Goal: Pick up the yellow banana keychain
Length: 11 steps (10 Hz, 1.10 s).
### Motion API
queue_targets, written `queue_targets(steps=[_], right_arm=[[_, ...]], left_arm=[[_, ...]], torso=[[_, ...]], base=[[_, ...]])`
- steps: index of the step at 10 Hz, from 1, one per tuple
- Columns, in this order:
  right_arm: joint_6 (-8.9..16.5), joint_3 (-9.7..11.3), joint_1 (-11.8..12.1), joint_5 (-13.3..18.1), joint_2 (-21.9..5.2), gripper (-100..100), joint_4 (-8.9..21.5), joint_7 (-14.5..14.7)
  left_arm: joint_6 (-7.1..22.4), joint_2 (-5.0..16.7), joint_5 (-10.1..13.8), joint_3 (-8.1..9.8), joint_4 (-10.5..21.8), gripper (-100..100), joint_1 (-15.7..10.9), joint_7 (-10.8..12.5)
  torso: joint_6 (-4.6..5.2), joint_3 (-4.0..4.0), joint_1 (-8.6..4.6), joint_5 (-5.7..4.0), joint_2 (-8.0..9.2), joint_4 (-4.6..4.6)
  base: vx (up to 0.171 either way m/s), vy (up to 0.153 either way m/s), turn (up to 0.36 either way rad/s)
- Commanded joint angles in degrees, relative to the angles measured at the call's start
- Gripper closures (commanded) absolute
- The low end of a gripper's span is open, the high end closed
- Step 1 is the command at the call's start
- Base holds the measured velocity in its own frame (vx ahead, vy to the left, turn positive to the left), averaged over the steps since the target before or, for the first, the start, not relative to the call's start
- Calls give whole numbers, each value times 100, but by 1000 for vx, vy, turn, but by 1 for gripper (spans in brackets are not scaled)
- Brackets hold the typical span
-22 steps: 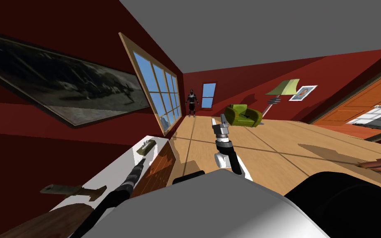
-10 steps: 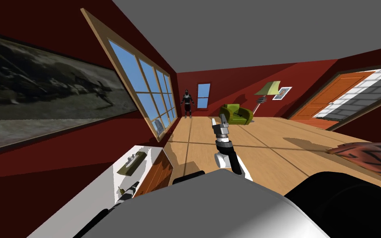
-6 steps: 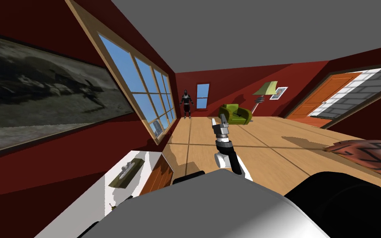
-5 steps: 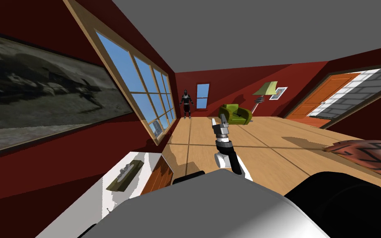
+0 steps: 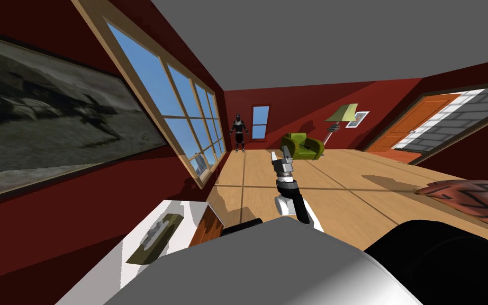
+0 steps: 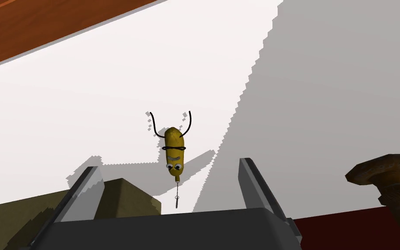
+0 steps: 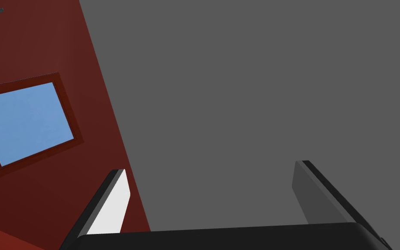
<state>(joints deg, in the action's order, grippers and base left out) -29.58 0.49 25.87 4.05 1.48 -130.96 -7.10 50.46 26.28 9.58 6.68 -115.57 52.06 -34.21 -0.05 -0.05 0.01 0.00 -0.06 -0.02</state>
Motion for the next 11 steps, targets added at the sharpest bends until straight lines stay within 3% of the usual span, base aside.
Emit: queue_targets(steps=[1, 5, 6, 7, 11], right_arm=[[0, 0, 0, 0, 0, 0, 0, 0], [0, 0, -1, 0, 0, 0, 0, 0], [0, 0, -1, 0, 0, 0, 0, 0], [0, 0, 0, 0, 0, 0, 0, 0], [0, 0, 0, 0, 0, 0, 0, 0]], left_arm=[[-90, -18, -37, -30, 182, -100, -89, 24], [-300, -60, -122, -100, 606, -100, -297, 79], [-253, -30, -82, -77, 545, -100, -277, 63], [-267, -30, -83, -79, 560, 100, -283, 66], [-262, -22, -88, -80, 557, 100, -280, 53]], torso=[[0, 0, 0, 0, 0, 0], [0, 10, -3, -1, 17, 4], [0, 10, -3, -1, 17, 4], [-1, 10, -6, -2, 16, 4], [-6, 12, -4, 5, 17, 7]], base=[[3, 9, -37], [-6, 12, -31], [-2, 5, -7], [0, 0, 0], [0, 0, 0]])
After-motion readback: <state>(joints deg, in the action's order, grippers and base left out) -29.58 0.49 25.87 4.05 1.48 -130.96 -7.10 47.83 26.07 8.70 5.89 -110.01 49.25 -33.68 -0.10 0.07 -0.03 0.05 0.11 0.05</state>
